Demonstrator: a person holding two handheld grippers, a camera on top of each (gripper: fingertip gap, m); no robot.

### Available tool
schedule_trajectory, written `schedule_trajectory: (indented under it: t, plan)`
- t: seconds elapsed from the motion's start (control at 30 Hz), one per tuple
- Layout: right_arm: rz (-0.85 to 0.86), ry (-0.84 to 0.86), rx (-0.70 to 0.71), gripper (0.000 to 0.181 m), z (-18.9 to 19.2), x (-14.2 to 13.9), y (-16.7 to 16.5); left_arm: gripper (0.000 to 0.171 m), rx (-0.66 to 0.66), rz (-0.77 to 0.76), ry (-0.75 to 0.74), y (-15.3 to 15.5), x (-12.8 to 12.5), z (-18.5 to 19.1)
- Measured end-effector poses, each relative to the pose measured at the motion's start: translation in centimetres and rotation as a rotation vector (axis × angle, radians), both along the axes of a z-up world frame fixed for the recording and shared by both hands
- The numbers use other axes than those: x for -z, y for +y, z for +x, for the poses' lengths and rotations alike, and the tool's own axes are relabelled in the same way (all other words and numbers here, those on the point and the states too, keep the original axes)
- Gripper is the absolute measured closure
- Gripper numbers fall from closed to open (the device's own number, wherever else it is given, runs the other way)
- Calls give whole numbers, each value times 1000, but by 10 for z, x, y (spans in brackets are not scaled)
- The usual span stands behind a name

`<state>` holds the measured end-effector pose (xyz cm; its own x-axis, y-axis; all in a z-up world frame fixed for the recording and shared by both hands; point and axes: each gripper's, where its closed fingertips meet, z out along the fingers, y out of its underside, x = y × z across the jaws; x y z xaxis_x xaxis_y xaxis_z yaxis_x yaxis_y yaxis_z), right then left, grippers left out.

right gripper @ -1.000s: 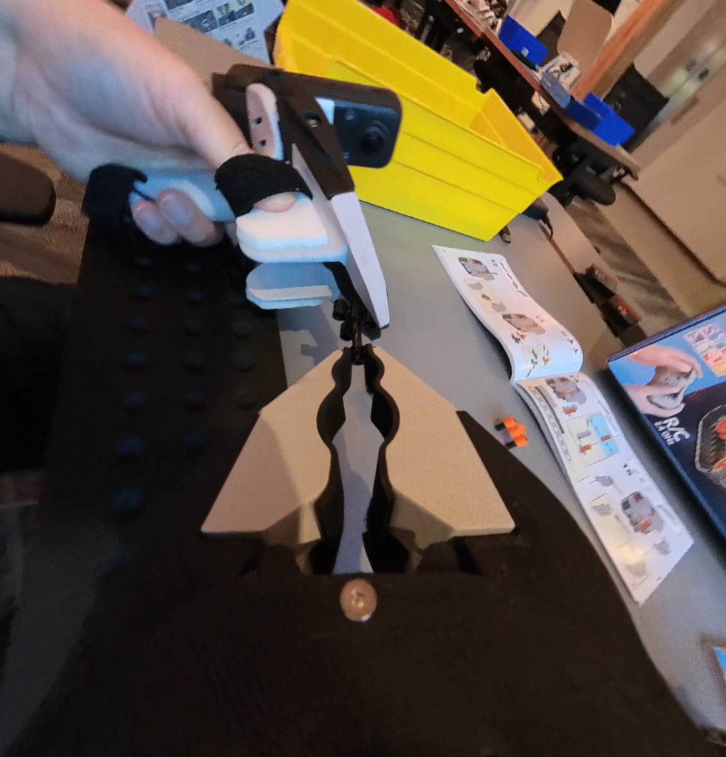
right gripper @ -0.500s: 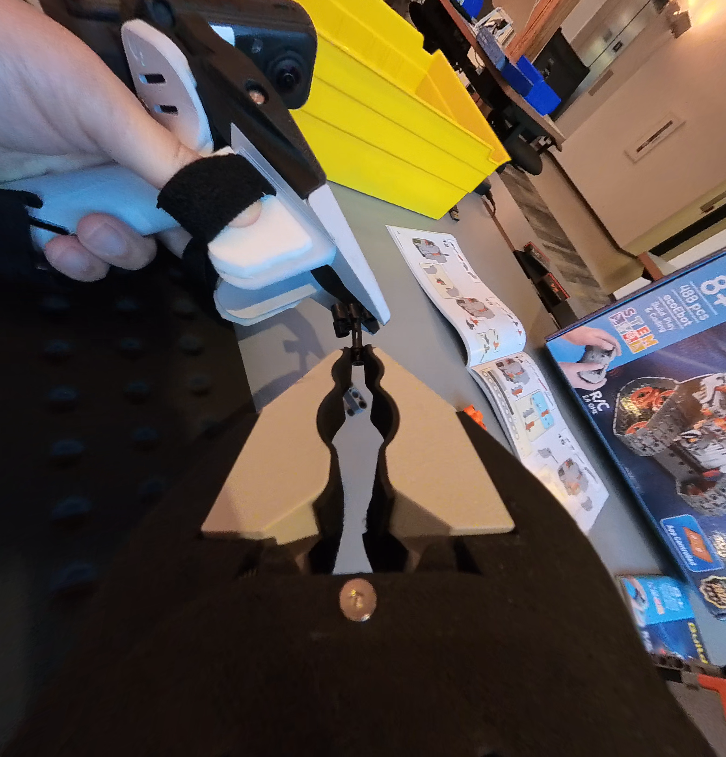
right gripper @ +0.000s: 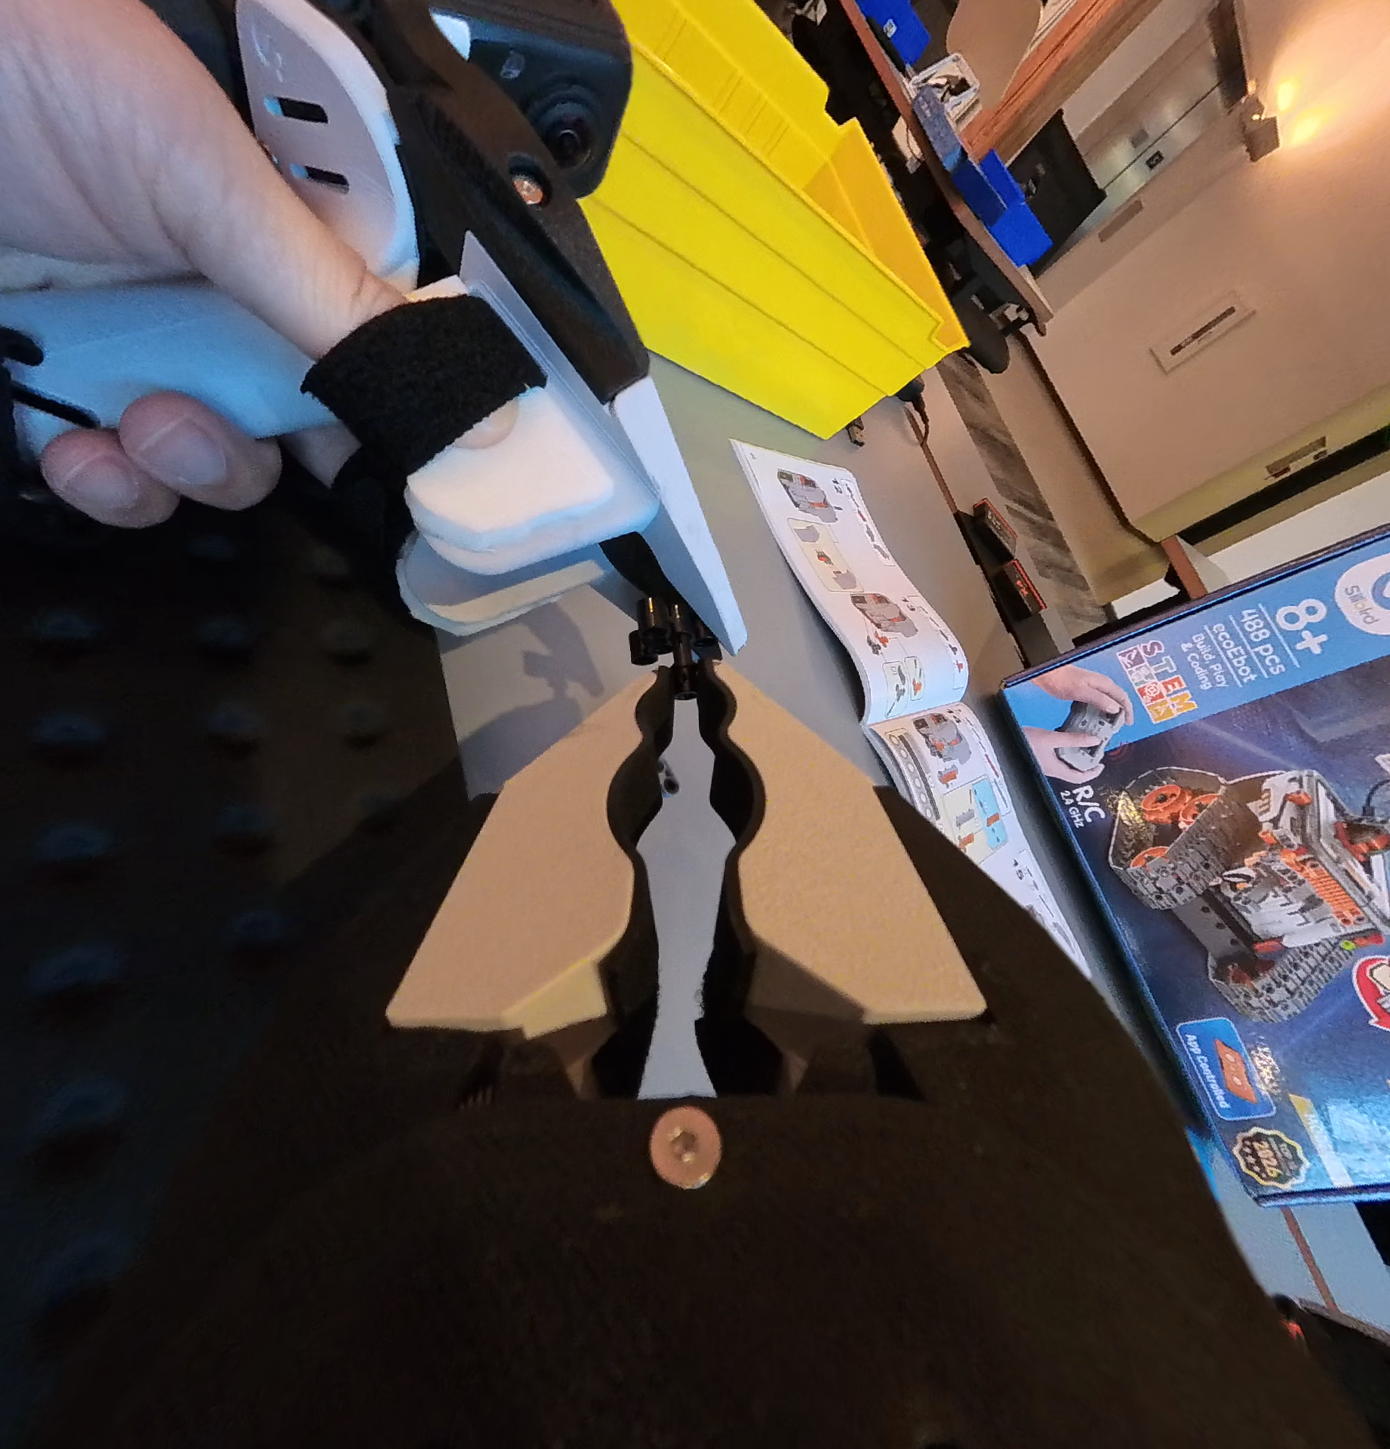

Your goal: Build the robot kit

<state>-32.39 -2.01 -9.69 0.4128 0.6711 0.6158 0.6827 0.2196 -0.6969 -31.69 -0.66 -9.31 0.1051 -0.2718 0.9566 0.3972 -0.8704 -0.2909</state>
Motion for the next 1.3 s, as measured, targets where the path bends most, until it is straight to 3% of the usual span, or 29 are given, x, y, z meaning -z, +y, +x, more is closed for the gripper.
schedule_trajectory:
  t: [0.03,0.13,0.2,0.33,0.5,0.63,0.8,0.9,1.03,1.17,1.23,1.3]
  plan:
    - [-2,2,0,178,-1,-1,1,168,-3,-1,-4,1,0,-1]
    - [-15,51,-14,178,-1,-5,0,164,52,5,-69,0,-9,-1]
    - [-28,121,-27,178,2,-13,-2,151,111,124,-90,-6,-25,-3]
    - [-6,184,-43,177,14,-21,-9,149,203,404,73,-17,-38,-13]
    - [-25,281,-149,177,16,-33,-21,148,350,757,413,-37,-27,-12]
    - [-68,348,-177,177,15,-37,-23,147,414,875,513,-46,-21,-3]
    - [-249,432,-188,177,11,-29,-23,153,315,987,635,-38,-19,2]
    - [-328,509,-208,177,10,-33,-24,166,326,968,567,-42,-26,2]
    - [-443,606,-268,177,9,-37,-29,168,383,854,401,-50,-33,0]
    - [-452,581,-396,175,6,-41,-42,168,535,672,254,-62,-33,-2]
    - [-356,497,-460,141,7,-44,-49,168,618,583,167,-69,-37,-5]
    - [-270,370,-534,133,7,-45,-58,168,711,516,110,-77,-39,-8]
